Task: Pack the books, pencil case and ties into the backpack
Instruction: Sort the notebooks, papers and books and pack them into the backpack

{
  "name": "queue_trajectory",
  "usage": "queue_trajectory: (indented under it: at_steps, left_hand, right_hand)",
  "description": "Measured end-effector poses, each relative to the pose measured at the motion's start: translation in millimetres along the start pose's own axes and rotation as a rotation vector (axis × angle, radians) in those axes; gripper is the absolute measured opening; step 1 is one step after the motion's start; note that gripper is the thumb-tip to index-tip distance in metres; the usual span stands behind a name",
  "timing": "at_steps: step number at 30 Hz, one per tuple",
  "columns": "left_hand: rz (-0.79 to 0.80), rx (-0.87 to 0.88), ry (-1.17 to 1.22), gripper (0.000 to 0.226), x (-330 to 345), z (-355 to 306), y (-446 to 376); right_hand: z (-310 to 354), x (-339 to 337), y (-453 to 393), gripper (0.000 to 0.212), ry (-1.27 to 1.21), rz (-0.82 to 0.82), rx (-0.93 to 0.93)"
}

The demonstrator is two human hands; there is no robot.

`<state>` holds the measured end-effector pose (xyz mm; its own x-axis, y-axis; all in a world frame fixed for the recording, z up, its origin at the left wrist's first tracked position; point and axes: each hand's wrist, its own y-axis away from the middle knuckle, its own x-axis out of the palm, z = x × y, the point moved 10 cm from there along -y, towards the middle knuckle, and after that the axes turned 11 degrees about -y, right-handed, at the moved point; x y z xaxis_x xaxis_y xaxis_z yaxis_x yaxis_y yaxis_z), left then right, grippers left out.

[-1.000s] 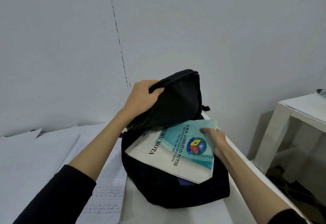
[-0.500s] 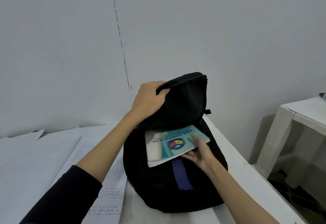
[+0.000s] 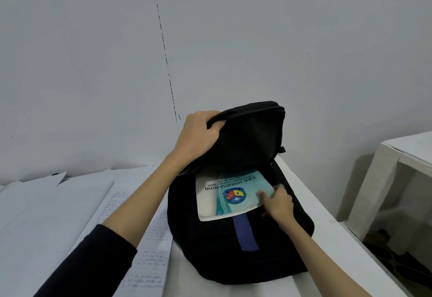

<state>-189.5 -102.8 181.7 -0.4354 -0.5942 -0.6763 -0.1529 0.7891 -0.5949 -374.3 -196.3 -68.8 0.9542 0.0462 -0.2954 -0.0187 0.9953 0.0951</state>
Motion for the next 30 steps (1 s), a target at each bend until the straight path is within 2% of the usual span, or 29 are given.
queue_trajectory:
  at_steps: [2, 4, 6, 8, 10, 12, 15, 20, 26, 28, 30]
  left_hand:
    - [-0.003, 0.001, 0.001, 0.018, -1, 0, -3]
    - [-0.004, -0.004, 0.004, 0.018, -1, 0, -4]
    - [-0.003, -0.006, 0.007, 0.018, 1, 0, -5]
    - [0.003, -0.003, 0.015, 0.019, 3, -2, -6]
    - [0.007, 0.009, 0.018, 0.018, 4, -4, -6]
    - [0.007, 0.021, 0.014, 0.018, 4, -5, -7]
    - [-0.006, 0.027, 0.010, 0.018, 3, -2, -7]
    - [-0.014, 0.015, 0.016, 0.018, 4, 5, -7]
    - [0.008, -0.017, 0.015, 0.018, 10, 18, -9]
    - [0.024, -0.076, 0.029, 0.017, 13, 35, -5]
    - [0.044, -0.173, 0.053, 0.017, 19, 58, 3]
  right_hand:
    - [31, -8, 9, 0.064, 0.551, -0.091, -0.295]
    - [49, 9, 23, 0.075, 0.794, -0.018, -0.501]
    - [49, 36, 29, 0.078, 0.816, 0.191, -0.586]
    - [42, 68, 34, 0.072, 0.824, 0.388, -0.613]
    - [35, 91, 37, 0.064, 0.863, 0.501, -0.612]
    - [28, 101, 33, 0.060, 0.881, 0.527, -0.557]
    - [29, 101, 25, 0.060, 0.924, 0.456, -0.513]
    - [32, 106, 25, 0.056, 0.963, 0.367, -0.586]
    - [32, 93, 22, 0.058, 0.853, 0.327, -0.587]
    - [57, 76, 29, 0.045, 0.682, 0.125, -0.728]
    - [84, 45, 49, 0.036, 0.449, -0.186, -0.938]
